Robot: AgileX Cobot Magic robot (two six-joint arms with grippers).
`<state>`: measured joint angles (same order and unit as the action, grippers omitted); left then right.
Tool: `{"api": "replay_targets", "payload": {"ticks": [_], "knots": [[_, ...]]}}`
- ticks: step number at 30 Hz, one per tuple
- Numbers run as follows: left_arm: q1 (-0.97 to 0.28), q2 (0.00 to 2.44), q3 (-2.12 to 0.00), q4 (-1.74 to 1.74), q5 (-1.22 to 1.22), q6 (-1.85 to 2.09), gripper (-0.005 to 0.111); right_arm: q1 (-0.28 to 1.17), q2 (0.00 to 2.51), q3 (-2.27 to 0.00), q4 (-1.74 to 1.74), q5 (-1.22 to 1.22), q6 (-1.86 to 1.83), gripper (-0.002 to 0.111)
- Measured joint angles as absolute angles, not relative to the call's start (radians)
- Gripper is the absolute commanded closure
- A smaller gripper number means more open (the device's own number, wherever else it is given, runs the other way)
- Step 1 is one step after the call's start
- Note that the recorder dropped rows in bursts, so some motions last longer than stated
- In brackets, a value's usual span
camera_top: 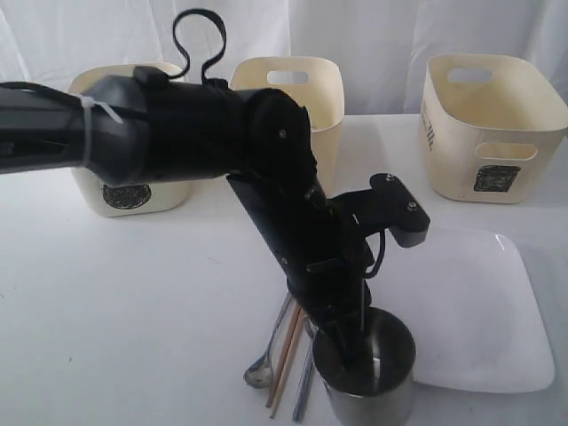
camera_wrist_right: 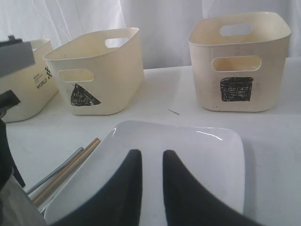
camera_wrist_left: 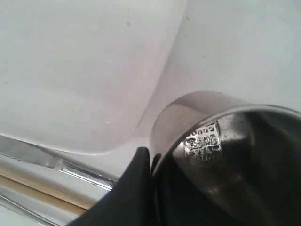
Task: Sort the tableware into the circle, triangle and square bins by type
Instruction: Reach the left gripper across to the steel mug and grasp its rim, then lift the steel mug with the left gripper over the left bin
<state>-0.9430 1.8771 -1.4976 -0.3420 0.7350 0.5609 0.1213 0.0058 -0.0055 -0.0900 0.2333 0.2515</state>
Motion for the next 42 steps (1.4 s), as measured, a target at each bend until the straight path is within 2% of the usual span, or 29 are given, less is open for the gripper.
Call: {"api": "replay_targets", "payload": {"ticks": [4, 9, 16, 24, 34, 42], "knots": [[-0.927, 1.811, -1.498, -0.342, 0.746, 0.561, 0.107, 0.121, 0.006, -0.006, -0.090, 0.233, 0.252, 0.092], [-0.829, 1.718, -1.498, -0.320, 0.715, 0.561, 0.107, 0.121, 0.006, -0.006, -0.090, 0.233, 0.252, 0.092], [-0.599, 1.630, -1.498, -0.291, 0.645, 0.537, 0.107, 0.121, 0.006, -0.006, -0.090, 0.233, 0.252, 0.092], [-0.368, 1.596, -1.498, -0.267, 0.413, 0.522, 0.107, 0.121, 0.006, -0.006, -0.090, 0.233, 0.252, 0.092], [-0.234, 1.663, -1.498, -0.267, 0.014, 0.517, 0.107, 0.121, 0.006, -0.006, -0.090, 0.233, 0.252, 0.092], [-0.190, 1.814, -1.498, -0.267, -0.064, 0.531, 0.107, 0.121, 0.006, -0.006, -0.090, 0.233, 0.252, 0.092]]}}
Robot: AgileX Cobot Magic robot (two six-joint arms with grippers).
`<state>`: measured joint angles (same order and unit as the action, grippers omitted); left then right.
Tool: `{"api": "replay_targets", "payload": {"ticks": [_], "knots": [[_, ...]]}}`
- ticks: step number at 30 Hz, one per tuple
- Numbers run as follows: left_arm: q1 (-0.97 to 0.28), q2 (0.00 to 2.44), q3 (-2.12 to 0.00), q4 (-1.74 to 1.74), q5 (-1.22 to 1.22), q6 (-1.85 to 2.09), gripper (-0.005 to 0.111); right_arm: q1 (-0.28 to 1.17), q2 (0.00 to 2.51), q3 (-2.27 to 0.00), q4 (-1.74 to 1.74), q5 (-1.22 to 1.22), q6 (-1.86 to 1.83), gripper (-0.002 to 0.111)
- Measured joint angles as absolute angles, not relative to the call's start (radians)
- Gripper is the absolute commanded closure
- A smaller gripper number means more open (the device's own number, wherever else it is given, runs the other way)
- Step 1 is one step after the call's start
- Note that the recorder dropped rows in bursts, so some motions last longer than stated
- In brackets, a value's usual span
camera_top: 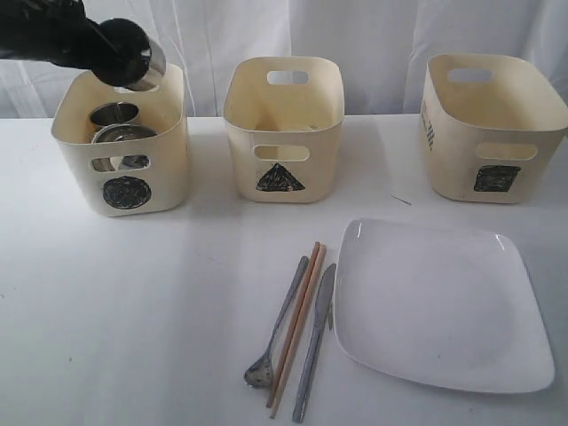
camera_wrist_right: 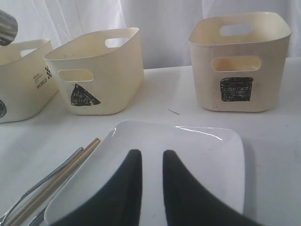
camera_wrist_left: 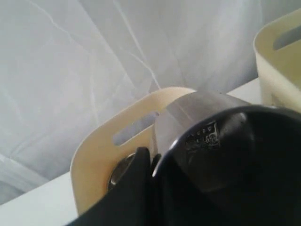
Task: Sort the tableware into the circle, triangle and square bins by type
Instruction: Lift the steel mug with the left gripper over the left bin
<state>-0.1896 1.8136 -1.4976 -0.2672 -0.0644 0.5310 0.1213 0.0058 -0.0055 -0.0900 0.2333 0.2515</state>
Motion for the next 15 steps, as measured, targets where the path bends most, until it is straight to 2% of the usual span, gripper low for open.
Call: {"api": "replay_targets", "payload": {"ticks": [15], "knots": [[-0.164, 1.919, -1.498, -0.267, -0.112, 0.533, 0.107, 0.121, 0.006, -0.006, -0.090, 0.233, 0.252, 0.092]]}}
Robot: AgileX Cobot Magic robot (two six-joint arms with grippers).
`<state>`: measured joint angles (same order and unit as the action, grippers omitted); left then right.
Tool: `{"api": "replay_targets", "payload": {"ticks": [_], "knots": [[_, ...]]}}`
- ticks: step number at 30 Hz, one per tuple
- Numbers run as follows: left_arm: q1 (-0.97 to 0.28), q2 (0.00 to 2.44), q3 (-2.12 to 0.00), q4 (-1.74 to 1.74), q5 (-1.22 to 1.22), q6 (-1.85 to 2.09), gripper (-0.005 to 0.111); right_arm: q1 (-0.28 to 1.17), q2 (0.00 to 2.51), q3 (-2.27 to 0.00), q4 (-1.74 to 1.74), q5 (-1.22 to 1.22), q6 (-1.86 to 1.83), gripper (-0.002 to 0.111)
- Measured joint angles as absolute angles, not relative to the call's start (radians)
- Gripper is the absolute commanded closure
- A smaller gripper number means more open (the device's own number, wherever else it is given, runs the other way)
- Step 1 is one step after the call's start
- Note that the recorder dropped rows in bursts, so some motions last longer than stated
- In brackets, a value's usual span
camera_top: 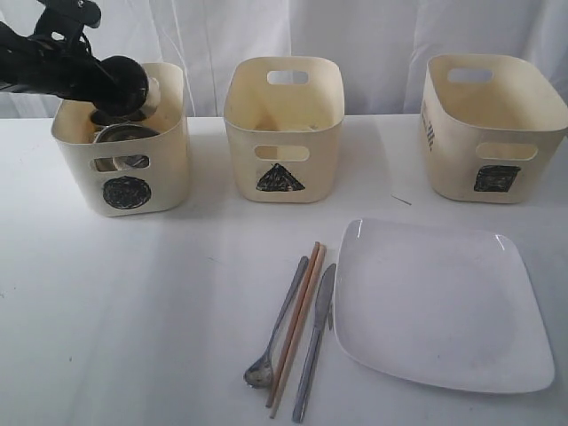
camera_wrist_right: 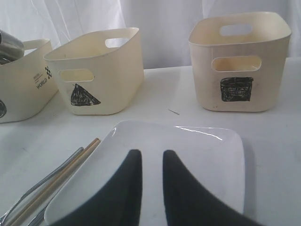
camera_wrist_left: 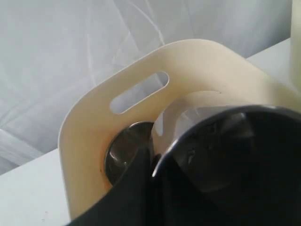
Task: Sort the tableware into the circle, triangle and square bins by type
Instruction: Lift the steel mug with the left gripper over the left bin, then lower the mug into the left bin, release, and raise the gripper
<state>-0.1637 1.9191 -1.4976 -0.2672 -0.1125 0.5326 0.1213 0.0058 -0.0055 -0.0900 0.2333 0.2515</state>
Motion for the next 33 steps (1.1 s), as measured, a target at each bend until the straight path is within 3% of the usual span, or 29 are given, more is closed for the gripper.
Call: {"api": "replay_targets", "payload": {"ticks": [3, 8, 11, 22, 33], "knots": [[-0.164, 1.925, -1.498, -0.267, -0.130, 0.533, 0.099, 0.121, 0.006, -0.006, -0.090, 0.233, 0.252, 0.092], [-0.164, 1.925, -1.498, -0.267, -0.146, 0.526, 0.063, 0.121, 0.006, -0.006, -0.090, 0.233, 0.252, 0.092], [-0.164, 1.925, -1.498, -0.267, -0.150, 0.497, 0.051, 0.121, 0.006, -0.006, -0.090, 0.233, 0.252, 0.092], [-0.164, 1.890, -1.498, -0.267, -0.087, 0.408, 0.050, 0.121, 0.006, -0.006, -0.090, 0.233, 0.252, 0.092], [-0.164, 1.684, -1.498, -0.267, 0.231, 0.300, 0.050, 0.121, 0.006, -0.006, -0.090, 0.233, 0.257, 0.092]]}}
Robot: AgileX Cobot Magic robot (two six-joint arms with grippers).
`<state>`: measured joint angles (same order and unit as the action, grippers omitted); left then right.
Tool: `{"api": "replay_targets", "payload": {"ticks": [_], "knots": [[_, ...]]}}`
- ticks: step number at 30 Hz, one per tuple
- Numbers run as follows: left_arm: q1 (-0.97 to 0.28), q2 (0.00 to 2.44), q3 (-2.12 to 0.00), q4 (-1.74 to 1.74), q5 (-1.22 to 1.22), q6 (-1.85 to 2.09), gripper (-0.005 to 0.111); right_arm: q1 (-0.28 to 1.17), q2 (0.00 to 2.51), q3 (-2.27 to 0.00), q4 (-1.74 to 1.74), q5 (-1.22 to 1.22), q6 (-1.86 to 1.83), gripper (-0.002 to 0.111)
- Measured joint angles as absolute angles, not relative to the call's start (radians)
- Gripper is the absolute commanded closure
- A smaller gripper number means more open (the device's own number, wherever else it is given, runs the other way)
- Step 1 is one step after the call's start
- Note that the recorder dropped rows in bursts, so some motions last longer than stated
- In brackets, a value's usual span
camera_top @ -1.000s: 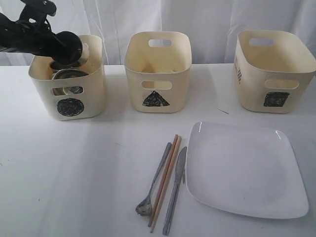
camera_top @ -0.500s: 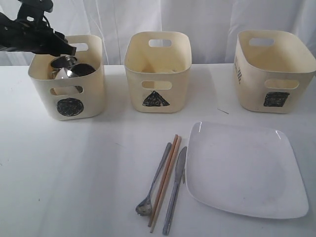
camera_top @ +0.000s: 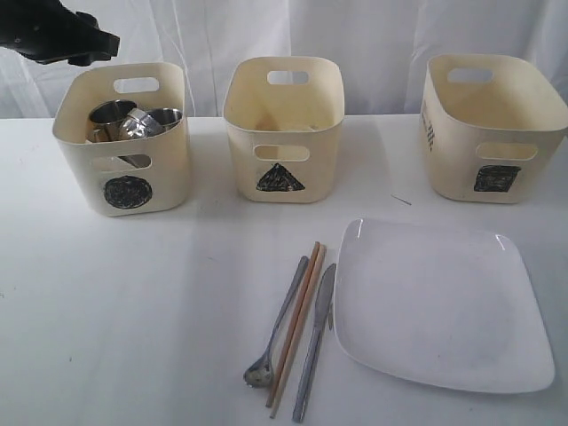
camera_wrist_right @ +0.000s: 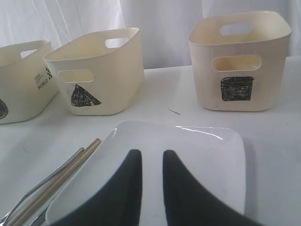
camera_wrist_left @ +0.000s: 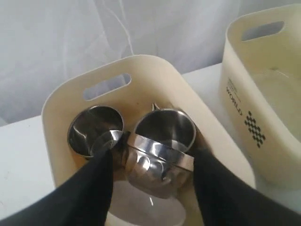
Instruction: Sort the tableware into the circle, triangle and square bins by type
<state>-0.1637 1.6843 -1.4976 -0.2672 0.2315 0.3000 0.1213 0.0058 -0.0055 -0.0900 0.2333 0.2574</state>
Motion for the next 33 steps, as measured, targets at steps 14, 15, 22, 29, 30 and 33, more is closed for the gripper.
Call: {"api": "replay_targets", "payload": {"ticks": [14, 15, 22, 29, 30, 33], "knots": [[-0.183, 1.292, -0.921, -0.267, -0.050, 0.139, 0.050, 0.121, 0.006, -0.006, -0.090, 0.233, 0.262, 0.092], [-0.206, 1.252, -0.868, -0.267, -0.067, 0.137, 0.050, 0.121, 0.006, -0.006, -0.090, 0.233, 0.262, 0.092], [-0.296, 1.017, -0.638, -0.267, -0.166, 0.102, 0.050, 0.121, 0.006, -0.006, -0.090, 0.233, 0.262, 0.092], [-0.306, 0.880, -0.428, -0.247, -0.332, 0.014, 0.050, 0.121, 0.006, -0.006, -0.090, 0.233, 0.262, 0.092], [-0.306, 0.867, -0.407, -0.241, -0.353, 0.008, 0.050, 0.121, 0.006, -0.006, -0.090, 0.233, 0.262, 0.092], [-0.306, 0.840, -0.371, -0.240, -0.367, 0.000, 0.050, 0.121, 0.006, -0.006, -0.090, 0.233, 0.262, 0.092]]}}
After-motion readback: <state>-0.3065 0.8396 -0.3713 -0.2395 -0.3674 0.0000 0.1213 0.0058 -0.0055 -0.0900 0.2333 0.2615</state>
